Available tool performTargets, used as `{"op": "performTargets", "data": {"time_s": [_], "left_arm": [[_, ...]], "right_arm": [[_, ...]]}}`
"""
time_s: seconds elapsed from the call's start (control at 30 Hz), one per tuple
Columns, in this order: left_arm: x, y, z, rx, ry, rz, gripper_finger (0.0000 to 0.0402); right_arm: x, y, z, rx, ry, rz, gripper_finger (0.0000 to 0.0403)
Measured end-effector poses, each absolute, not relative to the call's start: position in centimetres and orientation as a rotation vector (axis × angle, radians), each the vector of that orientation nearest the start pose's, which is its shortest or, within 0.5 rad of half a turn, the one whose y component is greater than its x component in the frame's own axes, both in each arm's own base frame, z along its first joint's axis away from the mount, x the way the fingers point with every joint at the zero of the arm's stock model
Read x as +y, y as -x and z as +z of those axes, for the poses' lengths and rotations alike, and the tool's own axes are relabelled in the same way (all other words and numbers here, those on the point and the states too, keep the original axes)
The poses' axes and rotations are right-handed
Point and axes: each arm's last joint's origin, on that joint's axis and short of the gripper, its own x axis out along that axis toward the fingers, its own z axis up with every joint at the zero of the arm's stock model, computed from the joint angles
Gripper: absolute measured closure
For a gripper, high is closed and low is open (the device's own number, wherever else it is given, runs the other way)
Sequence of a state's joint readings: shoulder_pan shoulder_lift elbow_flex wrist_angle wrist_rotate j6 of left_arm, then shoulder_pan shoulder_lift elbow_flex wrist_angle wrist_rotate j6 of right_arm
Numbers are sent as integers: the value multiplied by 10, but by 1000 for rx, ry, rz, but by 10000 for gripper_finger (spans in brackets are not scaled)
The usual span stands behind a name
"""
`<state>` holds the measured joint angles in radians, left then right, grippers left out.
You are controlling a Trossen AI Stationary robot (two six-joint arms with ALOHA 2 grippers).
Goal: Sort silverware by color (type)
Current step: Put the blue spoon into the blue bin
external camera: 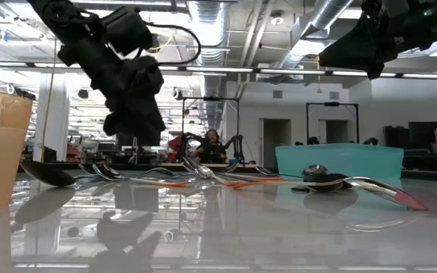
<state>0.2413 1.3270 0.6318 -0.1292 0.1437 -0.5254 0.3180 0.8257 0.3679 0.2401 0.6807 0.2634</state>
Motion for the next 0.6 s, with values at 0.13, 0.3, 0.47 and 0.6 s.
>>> {"op": "performTargets", "data": {"time_s": [0.13, 0.3, 0.47, 0.6], "left_arm": [[57, -242, 189, 710, 614, 339, 187], [60, -235, 183, 775, 492, 467, 187], [61, -231, 177, 775, 441, 538, 187], [60, -233, 176, 737, 451, 517, 187]], "right_arm": [[38, -172, 224, 143, -155, -384, 284], [38, -172, 224, 143, -155, -384, 284], [38, -172, 224, 143, -155, -384, 284], [38, -172, 224, 143, -155, -384, 284]]}}
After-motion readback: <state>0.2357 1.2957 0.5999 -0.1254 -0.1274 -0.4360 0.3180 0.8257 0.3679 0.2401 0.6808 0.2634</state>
